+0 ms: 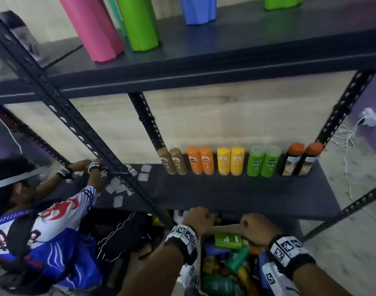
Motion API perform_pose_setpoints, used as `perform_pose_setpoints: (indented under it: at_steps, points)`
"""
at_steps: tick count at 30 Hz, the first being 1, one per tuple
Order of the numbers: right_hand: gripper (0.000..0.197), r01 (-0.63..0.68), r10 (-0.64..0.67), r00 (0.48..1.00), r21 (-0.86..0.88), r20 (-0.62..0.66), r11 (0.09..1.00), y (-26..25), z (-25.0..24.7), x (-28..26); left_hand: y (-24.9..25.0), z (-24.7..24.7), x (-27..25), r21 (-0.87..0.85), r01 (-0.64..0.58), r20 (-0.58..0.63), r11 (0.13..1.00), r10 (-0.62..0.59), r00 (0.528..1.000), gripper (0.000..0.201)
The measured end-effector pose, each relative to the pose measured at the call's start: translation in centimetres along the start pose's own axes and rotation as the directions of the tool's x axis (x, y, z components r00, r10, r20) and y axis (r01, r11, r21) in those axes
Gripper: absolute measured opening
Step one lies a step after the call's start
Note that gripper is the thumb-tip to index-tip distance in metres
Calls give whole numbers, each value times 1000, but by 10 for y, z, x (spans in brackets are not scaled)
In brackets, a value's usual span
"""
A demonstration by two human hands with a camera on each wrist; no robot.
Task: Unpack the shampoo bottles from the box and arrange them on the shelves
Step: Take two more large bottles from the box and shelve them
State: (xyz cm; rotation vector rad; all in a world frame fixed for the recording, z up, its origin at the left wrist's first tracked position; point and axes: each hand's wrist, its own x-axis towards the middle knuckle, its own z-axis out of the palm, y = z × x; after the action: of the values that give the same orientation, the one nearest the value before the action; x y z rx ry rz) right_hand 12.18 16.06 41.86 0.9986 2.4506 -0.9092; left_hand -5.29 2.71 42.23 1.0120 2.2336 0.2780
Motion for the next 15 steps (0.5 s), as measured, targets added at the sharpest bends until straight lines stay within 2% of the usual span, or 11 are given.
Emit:
perform_pose_setpoints:
  at_steps: [5, 10, 15]
  points:
    - [40, -72, 71, 995, 9, 68, 997, 25, 38, 3, 3, 34, 8, 96, -9, 92, 995, 0, 996, 40]
    - [32, -122, 107, 976, 68, 187, 990, 50, 74, 8, 0, 69, 15, 101, 23, 182, 995, -41, 982, 36]
    - [35, -165, 140, 959, 84, 248, 983, 69, 113, 15, -9, 99, 14, 134, 2, 318, 991, -45, 947, 34]
